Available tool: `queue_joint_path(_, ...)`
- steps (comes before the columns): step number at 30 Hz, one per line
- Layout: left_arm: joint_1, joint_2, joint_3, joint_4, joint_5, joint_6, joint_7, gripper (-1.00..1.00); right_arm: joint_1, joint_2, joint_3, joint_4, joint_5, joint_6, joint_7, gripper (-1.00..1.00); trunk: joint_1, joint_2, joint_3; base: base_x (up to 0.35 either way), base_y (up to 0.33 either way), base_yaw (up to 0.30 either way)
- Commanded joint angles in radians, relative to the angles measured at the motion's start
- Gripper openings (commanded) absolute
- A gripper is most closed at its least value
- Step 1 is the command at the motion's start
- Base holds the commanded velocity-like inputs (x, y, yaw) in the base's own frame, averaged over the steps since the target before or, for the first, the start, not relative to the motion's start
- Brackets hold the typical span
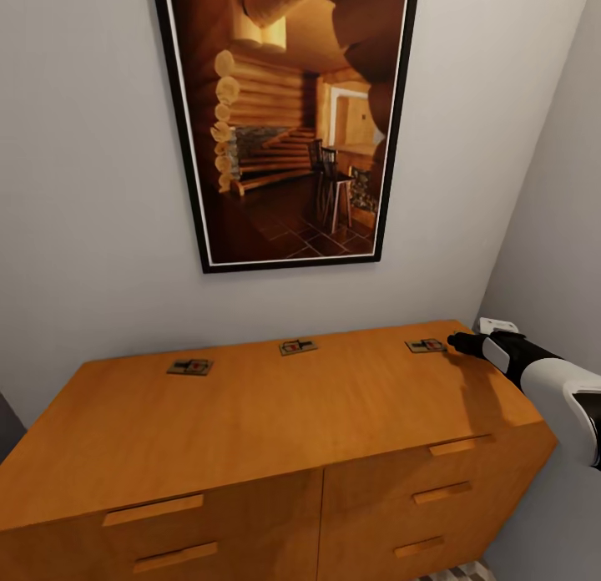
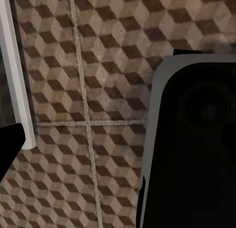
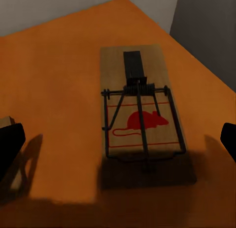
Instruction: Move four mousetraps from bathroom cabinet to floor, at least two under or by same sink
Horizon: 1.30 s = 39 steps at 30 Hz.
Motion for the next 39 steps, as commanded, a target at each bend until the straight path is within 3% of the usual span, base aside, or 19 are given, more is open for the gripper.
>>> queue_joint_path(1,-0.002,0.000,0.002,0.004,0.001,-0.007,0.001,1.00,0.000,0.000,0.008,-0.002,-0.009,0.006,0.000,1.00,0.000,-0.001,-0.001,0.018,0.000,0.000)
queue_joint_path(23,-0.002,0.000,0.002,0.004,0.002,-0.006,0.001,1.00,0.000,-0.003,0.008,-0.002,-0.009,0.006,0.000,1.00,0.000,-0.001,-0.001,0.002,0.000,0.000)
queue_joint_path(39,-0.002,-0.001,0.002,0.004,0.001,-0.007,0.001,1.00,0.000,-0.029,0.008,-0.002,-0.009,0.006,0.000,1.00,0.000,-0.001,-0.001,0.000,0.000,0.000)
